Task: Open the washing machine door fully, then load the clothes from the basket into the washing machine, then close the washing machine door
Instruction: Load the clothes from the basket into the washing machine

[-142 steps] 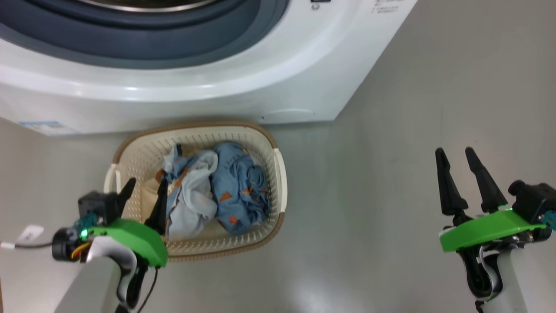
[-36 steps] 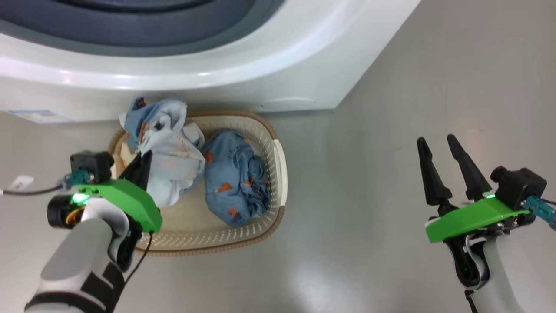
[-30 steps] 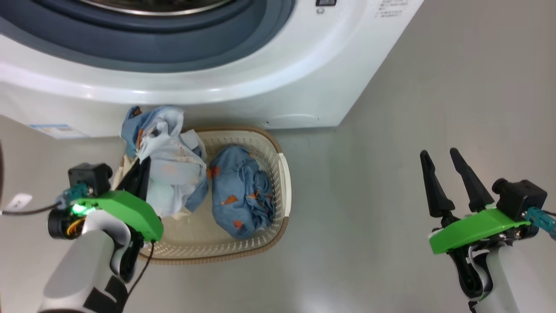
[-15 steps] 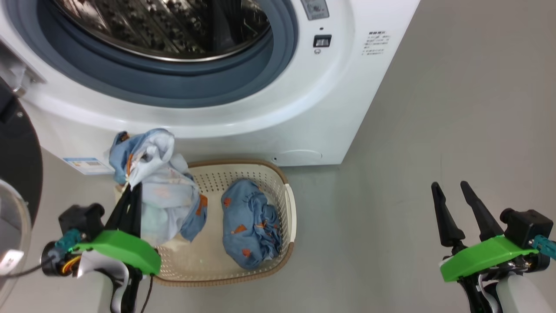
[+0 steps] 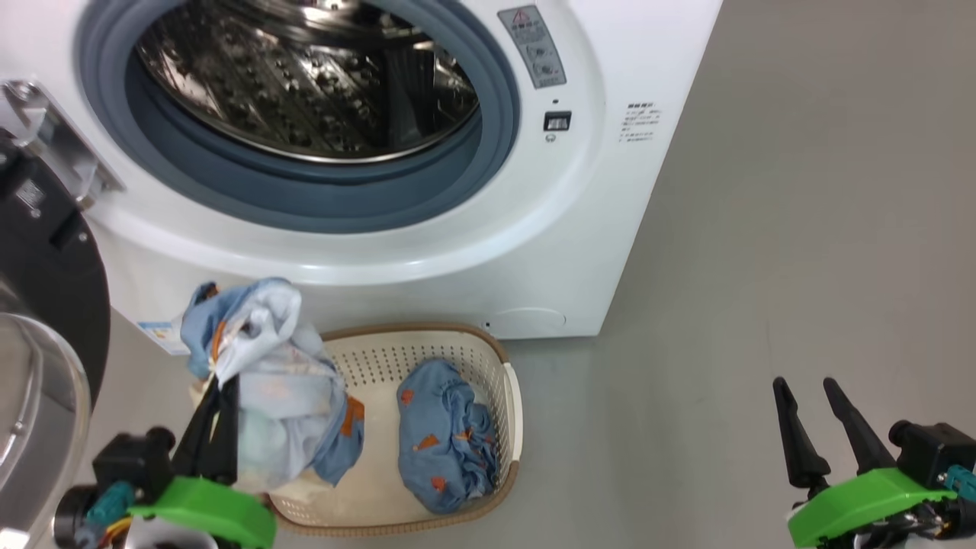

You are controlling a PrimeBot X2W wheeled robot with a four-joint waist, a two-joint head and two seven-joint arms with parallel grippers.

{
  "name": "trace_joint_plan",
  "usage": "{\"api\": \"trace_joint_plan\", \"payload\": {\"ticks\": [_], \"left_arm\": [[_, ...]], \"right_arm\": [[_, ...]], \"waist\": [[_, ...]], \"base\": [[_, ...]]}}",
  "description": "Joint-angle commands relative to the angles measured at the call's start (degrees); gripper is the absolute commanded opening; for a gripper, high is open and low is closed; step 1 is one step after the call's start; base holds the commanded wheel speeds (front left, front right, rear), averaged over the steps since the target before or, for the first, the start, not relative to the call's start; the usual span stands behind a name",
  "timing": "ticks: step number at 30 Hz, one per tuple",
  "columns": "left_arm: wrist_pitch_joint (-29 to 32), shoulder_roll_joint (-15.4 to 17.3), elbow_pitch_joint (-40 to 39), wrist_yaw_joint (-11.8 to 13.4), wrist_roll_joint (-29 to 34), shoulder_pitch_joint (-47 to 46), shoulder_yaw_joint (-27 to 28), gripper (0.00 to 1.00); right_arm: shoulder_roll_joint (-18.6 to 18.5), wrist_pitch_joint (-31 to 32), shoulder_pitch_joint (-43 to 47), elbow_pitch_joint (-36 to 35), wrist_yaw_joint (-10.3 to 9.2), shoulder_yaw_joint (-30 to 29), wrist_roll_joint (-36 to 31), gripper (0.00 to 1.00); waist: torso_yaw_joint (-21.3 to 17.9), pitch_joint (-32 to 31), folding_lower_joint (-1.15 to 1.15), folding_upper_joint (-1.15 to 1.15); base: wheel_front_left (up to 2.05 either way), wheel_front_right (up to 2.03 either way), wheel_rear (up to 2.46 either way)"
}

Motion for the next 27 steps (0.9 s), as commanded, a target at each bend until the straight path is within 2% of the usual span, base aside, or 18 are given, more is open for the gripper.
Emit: {"api": "trace_joint_plan", "payload": {"ticks": [1,14,27], "left_arm": [[-0.6,0.9,-2.5,-0.1,0.7,0.7,2.6,0.00],[-0.6,-1.1,-10.3,-0.1,2.4,10.5,5.1,0.00],[-0.6,-2.3,-11.5,-0.2,2.0,9.1,6.1,0.00]], "right_arm": [[-0.6,-0.4,1.0,-1.1,0.16,0.9,-0.6,1.00],[-1.2,-0.4,4.3,-1.7,0.16,0.2,-0.9,1.00],[-1.1,-0.4,3.9,-2.1,0.16,0.7,-1.0,1.00]], "waist": [[-0.2,-1.8,0.00,0.00],[-0.6,-5.2,0.00,0.00],[-0.9,-4.2,0.00,0.00]], "base": [[0.00,0.00,0.00],[0.00,0.00,0.00],[0.00,0.00,0.00]]}}
